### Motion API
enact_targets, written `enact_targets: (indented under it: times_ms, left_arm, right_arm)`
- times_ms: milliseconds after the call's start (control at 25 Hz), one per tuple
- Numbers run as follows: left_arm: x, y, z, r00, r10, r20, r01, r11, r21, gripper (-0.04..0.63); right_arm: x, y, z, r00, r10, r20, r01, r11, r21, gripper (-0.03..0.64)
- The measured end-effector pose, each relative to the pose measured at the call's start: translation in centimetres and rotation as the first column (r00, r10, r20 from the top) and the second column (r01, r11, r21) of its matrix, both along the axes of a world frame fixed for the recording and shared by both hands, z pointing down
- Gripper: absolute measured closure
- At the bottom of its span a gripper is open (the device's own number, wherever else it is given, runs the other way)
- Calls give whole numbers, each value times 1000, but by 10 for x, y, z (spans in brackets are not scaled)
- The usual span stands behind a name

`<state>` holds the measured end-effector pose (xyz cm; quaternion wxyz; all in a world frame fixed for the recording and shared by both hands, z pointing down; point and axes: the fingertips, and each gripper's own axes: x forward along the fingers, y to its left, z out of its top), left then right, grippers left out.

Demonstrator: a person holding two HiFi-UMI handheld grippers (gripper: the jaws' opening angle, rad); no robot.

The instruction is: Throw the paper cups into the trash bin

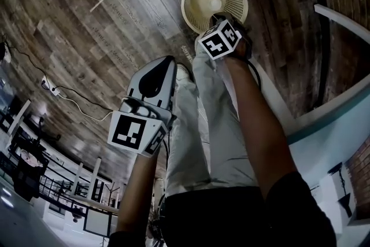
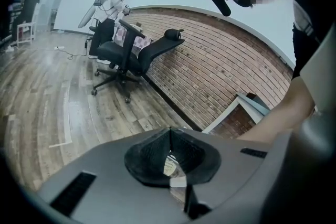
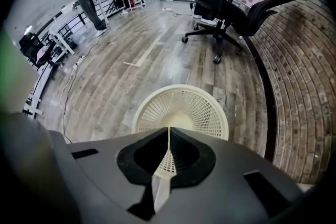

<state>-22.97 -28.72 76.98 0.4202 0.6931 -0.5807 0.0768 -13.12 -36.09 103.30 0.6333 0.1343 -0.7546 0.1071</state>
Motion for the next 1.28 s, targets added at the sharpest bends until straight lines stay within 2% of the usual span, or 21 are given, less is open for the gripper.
enact_targets:
  times_ms: [320,560,760,880,1040,1160,1280]
  left_arm:
    - [-15,8,-45,999,-17,37,16,999,45,586]
    - [-17,11,-87,999,-52,-9,53,994,94,586]
    - [-18,12,-125,999,-49,1,48,988,146,586]
    - [-13,14,-149,999,-38,15,35,985,171,586]
    - [-11,20,-179,999,-12,47,2,978,207,586]
    - [-9,21,-198,996,15,87,-36,970,241,586]
    - [-5,28,-211,995,11,102,-36,967,250,586]
  right_arm:
    - [2,8,-53,999,39,25,-40,998,43,611]
    - [-5,6,-106,995,62,78,-69,994,85,611]
    - [-13,6,-162,983,110,147,-127,985,115,611]
    - [-14,11,-198,969,141,200,-168,978,122,611]
    - [-22,21,-249,950,131,284,-178,973,149,612]
    - [-31,22,-291,917,133,376,-208,964,166,612]
    - [-34,30,-329,879,138,456,-233,960,159,611]
